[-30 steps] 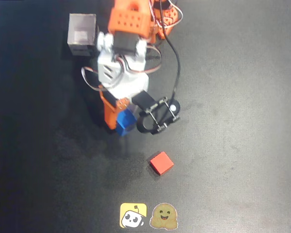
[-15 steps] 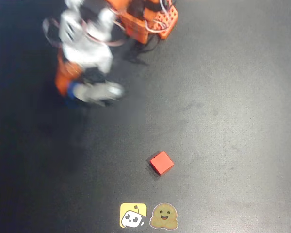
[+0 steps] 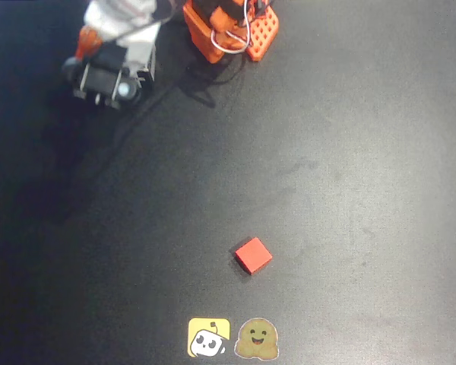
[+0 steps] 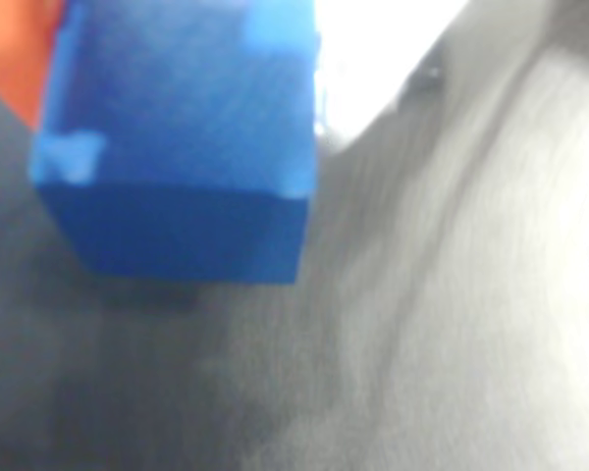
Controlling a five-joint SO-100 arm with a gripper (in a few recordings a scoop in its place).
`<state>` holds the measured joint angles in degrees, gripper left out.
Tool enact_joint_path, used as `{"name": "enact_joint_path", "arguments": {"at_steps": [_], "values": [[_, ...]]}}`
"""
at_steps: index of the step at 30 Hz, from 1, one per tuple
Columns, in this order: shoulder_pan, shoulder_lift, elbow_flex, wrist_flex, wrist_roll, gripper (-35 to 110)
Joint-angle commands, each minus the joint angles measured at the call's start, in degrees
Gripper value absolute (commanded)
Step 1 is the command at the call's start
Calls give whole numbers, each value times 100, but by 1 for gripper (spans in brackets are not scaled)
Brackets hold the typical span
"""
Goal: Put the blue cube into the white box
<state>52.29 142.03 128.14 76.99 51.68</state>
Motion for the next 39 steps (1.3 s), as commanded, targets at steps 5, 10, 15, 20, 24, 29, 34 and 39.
{"name": "enact_joint_path", "arguments": {"at_steps": [5, 10, 15, 20, 24, 29, 34, 39], "values": [[624, 809, 53, 536, 360, 0], [1055, 1151, 79, 668, 545, 0], [1433, 1863, 352, 791, 721, 0], [1608, 2320, 712, 853, 773, 0], [1617, 2399, 914, 870, 905, 0], [1626, 2479, 1151, 949, 1160, 0], [1626, 2769, 1415, 1143, 1230, 0], [1802, 2689, 1591, 1046, 1239, 0]]}}
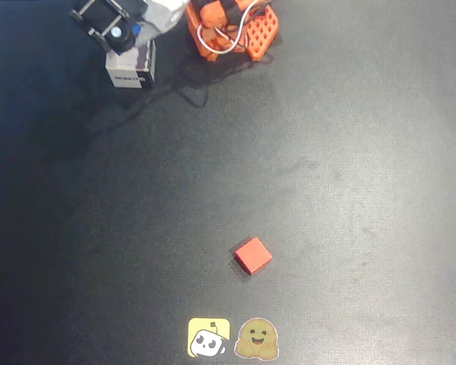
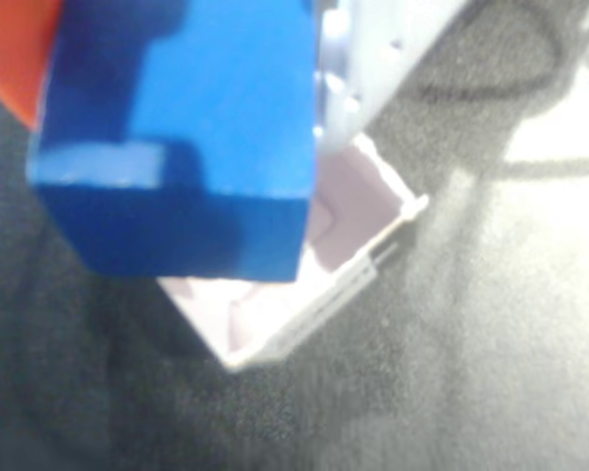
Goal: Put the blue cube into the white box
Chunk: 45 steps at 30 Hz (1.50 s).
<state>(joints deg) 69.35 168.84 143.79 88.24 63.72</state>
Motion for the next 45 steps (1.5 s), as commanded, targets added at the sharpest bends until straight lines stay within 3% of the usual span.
{"name": "enact_joint_path", "arguments": {"at_steps": [1, 11, 28, 31, 36, 45], "values": [[114, 26, 53, -79, 35, 0], [185, 79, 290, -264, -18, 3], [35, 360, 431, -431, -141, 19], [9, 369, 431, -431, -141, 18], [132, 413, 466, -527, -246, 0], [-615, 1433, 1011, -1415, -492, 0]]}}
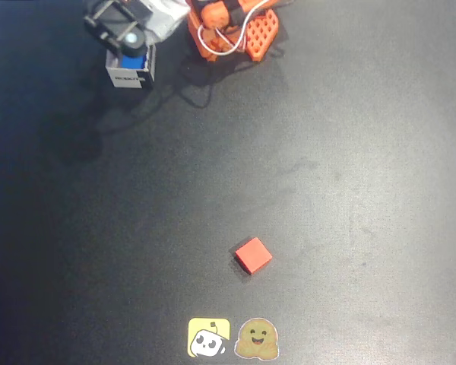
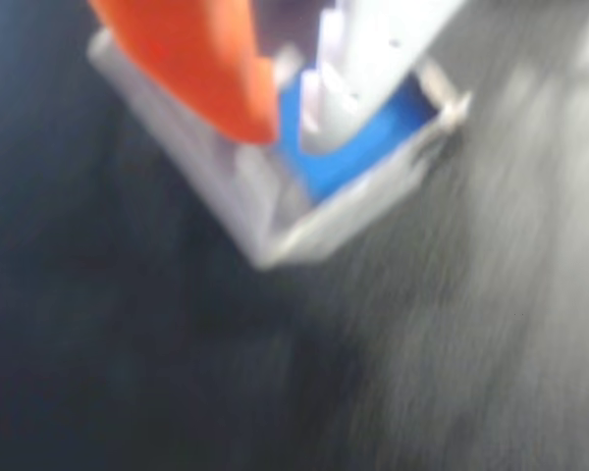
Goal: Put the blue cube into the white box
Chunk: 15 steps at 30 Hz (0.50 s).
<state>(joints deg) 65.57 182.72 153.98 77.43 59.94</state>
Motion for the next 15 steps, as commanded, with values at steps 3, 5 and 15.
{"name": "enact_joint_path", "arguments": {"at_steps": [3, 5, 15], "values": [[-650, 9, -44, -589, -123, 0], [-1055, 105, -53, -615, -18, 0], [-4043, 62, -97, -800, 1090, 0]]}}
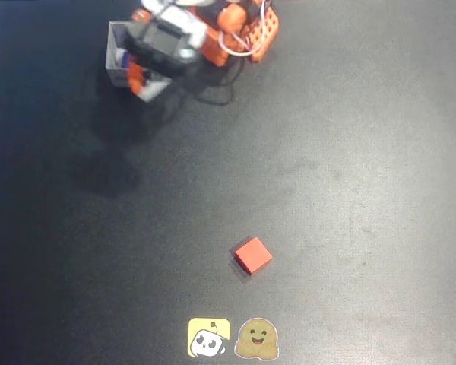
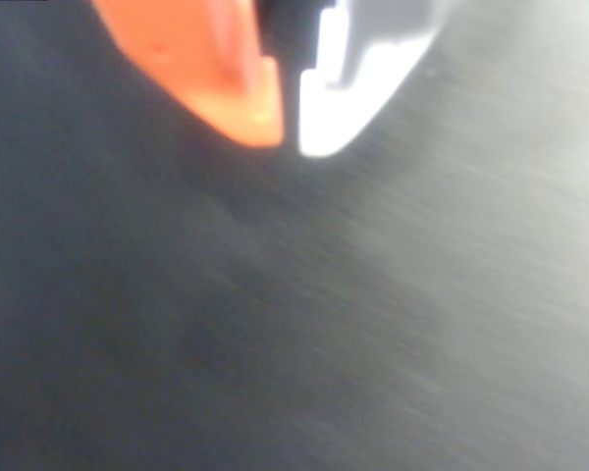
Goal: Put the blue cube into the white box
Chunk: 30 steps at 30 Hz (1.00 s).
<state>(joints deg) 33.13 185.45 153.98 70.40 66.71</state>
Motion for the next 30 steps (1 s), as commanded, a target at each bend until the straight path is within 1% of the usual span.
{"name": "enact_joint_path", "arguments": {"at_steps": [1, 5, 9, 16, 24, 30], "values": [[-1107, -246, -88, -123, 571, 0], [-2048, -237, -9, -79, 1178, 0], [-2610, -237, 132, 9, 1397, 0], [-2769, -237, 580, 281, 1573, 0], [-2725, -237, 1459, 308, 1705, 0], [-2716, -237, 1521, 615, 1881, 0]]}}
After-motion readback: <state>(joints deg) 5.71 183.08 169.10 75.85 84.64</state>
